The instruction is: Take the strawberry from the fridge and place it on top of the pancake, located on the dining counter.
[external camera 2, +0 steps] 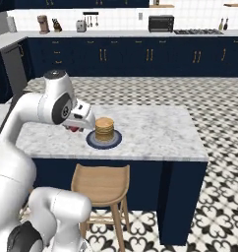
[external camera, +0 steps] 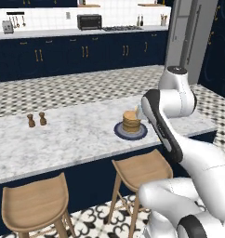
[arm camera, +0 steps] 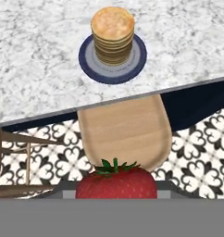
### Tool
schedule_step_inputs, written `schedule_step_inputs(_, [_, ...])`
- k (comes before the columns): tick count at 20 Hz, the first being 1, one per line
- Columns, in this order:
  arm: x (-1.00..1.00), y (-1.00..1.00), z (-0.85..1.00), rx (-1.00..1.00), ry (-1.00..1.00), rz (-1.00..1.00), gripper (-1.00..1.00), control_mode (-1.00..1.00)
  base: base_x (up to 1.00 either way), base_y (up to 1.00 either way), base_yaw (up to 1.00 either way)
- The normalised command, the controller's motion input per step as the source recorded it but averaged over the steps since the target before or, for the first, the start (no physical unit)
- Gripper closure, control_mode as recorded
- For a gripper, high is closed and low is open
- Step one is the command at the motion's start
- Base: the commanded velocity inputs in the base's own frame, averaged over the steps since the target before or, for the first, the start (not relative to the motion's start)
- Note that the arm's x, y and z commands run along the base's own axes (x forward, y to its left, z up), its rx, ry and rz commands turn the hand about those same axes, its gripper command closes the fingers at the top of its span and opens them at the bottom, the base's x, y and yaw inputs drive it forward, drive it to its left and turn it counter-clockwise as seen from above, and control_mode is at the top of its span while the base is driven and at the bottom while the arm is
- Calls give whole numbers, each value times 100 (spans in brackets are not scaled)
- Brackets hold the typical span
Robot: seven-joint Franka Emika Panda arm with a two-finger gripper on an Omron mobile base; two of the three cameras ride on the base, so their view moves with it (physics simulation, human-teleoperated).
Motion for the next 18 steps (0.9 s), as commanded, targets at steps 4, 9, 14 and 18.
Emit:
schedule_step_inputs(4, [100, -3, -15, 0, 2, 0, 100, -100, 0, 0, 0])
schedule_step_inputs(9, [100, 0, -21, 0, 3, 0, 100, -100, 0, 0, 0])
schedule_step_inputs(14, [100, 0, -30, 0, 3, 0, 100, -100, 0, 0, 0])
schedule_step_inputs(18, [100, -7, -47, 0, 2, 0, 100, -100, 0, 0, 0])
